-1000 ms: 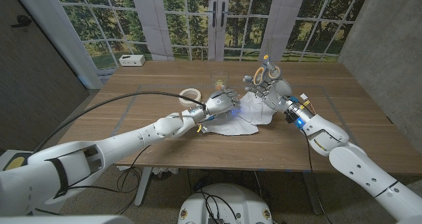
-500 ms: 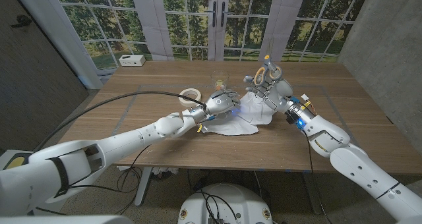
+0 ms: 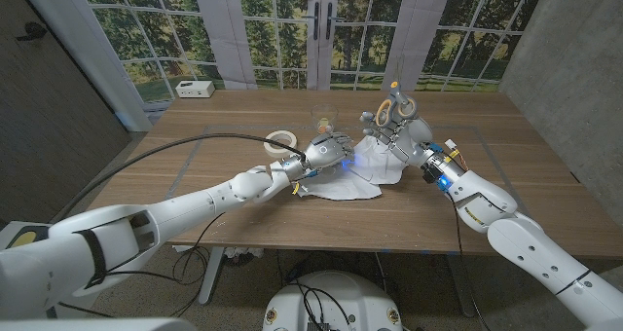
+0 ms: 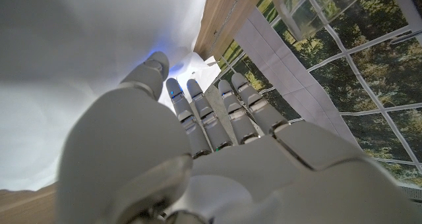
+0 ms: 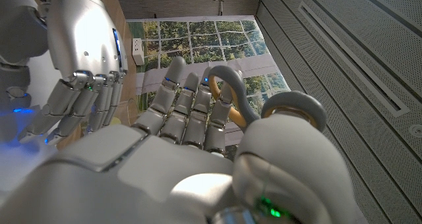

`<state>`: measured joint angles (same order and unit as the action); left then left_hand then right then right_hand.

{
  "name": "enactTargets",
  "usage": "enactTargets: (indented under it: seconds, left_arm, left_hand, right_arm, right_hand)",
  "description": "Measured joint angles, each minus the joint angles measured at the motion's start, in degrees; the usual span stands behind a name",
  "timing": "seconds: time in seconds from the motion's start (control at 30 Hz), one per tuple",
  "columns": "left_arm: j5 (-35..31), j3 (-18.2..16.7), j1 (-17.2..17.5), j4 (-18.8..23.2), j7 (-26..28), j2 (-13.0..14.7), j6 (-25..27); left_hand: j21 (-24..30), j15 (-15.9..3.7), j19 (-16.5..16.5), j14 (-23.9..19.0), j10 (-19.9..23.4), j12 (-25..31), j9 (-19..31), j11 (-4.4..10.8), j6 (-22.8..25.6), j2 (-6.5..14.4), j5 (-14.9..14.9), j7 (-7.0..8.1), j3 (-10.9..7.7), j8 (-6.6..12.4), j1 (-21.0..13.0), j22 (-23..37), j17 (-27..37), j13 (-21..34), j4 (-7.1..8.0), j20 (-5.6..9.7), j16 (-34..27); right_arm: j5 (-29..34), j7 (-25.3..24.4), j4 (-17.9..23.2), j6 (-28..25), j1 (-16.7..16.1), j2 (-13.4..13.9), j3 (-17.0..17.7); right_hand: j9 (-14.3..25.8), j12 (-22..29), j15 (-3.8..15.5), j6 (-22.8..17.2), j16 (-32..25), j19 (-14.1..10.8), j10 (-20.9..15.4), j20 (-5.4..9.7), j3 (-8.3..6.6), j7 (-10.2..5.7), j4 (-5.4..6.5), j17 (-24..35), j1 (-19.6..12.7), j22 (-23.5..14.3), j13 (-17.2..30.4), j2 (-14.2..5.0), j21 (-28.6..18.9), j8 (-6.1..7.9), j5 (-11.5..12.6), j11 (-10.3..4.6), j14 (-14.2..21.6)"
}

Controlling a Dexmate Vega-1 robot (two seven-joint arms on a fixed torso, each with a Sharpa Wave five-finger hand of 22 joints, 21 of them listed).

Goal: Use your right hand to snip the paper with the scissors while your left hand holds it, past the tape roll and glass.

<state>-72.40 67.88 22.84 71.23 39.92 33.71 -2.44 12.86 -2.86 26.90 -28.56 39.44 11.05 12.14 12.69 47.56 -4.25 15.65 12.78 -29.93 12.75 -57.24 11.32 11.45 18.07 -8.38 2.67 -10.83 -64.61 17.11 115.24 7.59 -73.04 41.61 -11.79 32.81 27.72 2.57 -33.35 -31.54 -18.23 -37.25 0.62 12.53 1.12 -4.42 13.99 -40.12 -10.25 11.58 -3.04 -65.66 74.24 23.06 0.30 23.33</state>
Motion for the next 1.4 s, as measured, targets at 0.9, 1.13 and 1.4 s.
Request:
enactTargets:
  seconds: [0.9,1.13,1.4]
  left_arm:
    - [1.09,1.98,-2.25,-1.69,-1.95,-1.11,-0.96]
    - [1.12,2.03,-2.25,-1.02,-3.01,-0.81,-1.07]
    - [1.08,2.02,-2.23,-0.45,-3.97,-0.62,-1.19]
  left_hand:
    - [0.29,-0.21,0.43,-3.29,3.29,0.83,-0.43,-0.22,-0.52,0.75,-2.20,-0.08,-0.87,0.00,0.75,-0.13,-0.80,-2.12,0.40,0.00,-0.22]
    - [0.29,-0.21,0.64,-3.91,3.91,0.83,-0.30,-0.21,-0.51,0.75,-2.20,-0.08,-1.26,0.45,0.76,-0.13,-0.80,-2.52,0.32,0.22,-0.22]
    - [0.67,-0.23,1.81,-5.17,4.44,0.83,-0.32,-0.29,-0.51,0.75,-2.54,-0.08,-1.73,0.46,0.75,-0.12,-0.80,-3.19,0.20,0.04,-0.22]
  right_arm:
    - [-0.23,-0.16,0.13,0.61,-0.93,-0.20,0.52]
    - [-0.30,0.01,0.14,0.74,-1.13,-0.31,0.58]
    - [-0.36,0.10,0.29,0.87,-1.39,-0.33,0.72]
  right_hand:
    - [-0.58,0.00,-0.21,0.21,0.44,-0.61,-0.57,-0.01,0.00,-0.21,0.00,-0.01,0.00,0.00,0.00,0.00,0.23,0.38,0.00,0.08,0.21]
    - [-0.55,0.00,-0.21,0.21,0.44,-0.61,-0.63,-0.01,0.00,-0.21,0.00,-0.01,0.00,0.00,-0.01,0.00,0.22,0.38,0.00,0.01,0.21]
    - [-0.53,-0.44,0.01,0.20,0.44,-0.61,-0.62,-0.01,-0.10,-0.20,-0.10,0.07,0.00,0.00,0.00,0.00,0.37,0.38,0.00,0.01,0.42]
